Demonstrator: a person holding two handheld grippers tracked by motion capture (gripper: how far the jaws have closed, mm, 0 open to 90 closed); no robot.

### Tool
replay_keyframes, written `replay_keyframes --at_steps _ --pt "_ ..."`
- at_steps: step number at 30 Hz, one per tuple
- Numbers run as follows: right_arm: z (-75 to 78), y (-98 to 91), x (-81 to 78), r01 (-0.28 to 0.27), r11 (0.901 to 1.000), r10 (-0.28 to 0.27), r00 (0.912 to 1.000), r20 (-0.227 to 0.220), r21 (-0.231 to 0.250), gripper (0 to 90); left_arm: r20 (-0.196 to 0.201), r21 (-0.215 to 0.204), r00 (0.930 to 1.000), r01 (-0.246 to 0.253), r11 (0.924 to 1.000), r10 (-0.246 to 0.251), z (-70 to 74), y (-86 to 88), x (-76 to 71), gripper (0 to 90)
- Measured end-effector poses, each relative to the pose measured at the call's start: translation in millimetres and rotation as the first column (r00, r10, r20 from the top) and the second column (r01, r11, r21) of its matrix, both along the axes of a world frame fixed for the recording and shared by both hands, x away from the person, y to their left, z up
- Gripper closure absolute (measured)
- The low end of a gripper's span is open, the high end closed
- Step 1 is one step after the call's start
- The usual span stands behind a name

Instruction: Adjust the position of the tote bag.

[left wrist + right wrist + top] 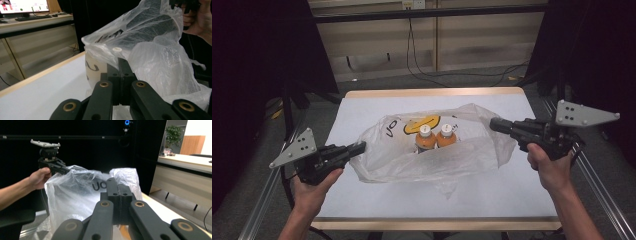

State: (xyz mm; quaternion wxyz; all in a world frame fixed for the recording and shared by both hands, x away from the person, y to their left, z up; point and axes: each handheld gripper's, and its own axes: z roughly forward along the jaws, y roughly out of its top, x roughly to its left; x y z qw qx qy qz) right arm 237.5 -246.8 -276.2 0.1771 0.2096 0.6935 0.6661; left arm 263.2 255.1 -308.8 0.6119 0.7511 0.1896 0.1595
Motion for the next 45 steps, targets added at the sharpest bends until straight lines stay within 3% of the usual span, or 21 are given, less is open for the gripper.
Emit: replay_keyframes --at_steps 5,8,23,28,34,36,43,45 --pt "21.0 -2.7 16.0 0.013 0.9988 -0.013 0.9998 0.015 0.047 90.0 0.023 -0.034 0.9996 -0.017 0.9993 0.017 20.0 -0.8 13.4 90.0" --pt "30.6 -4.4 23.3 0.030 0.9977 -0.031 0.9993 0.022 0.061 90.0 0.035 -0.034 0.9991 -0.025 0.9991 0.026 26.8 -2.3 20.5 90.0" --pt "67.0 -6.2 56.7 0.114 0.9906 -0.118 0.9922 0.042 0.075 90.0 0.039 -0.069 0.9965 -0.072 0.9951 0.075 49.6 -0.1 53.7 90.0" --pt "73.4 -9.6 75.4 0.163 0.9837 -0.165 0.9862 0.016 0.076 90.0 0.013 -0.092 0.9949 -0.099 0.9909 0.100 49.1 -2.5 71.3 90.0" --pt "59.2 -17.5 87.2 0.200 0.9765 -0.198 0.9797 -0.030 0.080 90.0 -0.008 -0.094 0.9924 -0.123 0.9880 0.122 39.7 -4.1 83.7 90.0" --pt "50.1 -17.8 88.7 0.205 0.9767 -0.202 0.9783 -0.046 0.064 90.0 -0.014 -0.069 0.9927 -0.121 0.9903 0.120 31.3 -7.5 85.4 90.0" --pt "23.9 -20.2 92.9 0.208 0.9770 -0.203 0.9749 -0.091 0.047 90.0 -0.044 -0.050 0.9938 -0.104 0.9933 0.102 8.4 -13.0 89.9 90.0" --pt "17.9 -20.1 93.4 0.212 0.9766 -0.208 0.9730 -0.101 0.036 90.0 -0.045 -0.023 0.9936 -0.105 0.9942 0.104 2.8 -14.0 90.0 90.0"
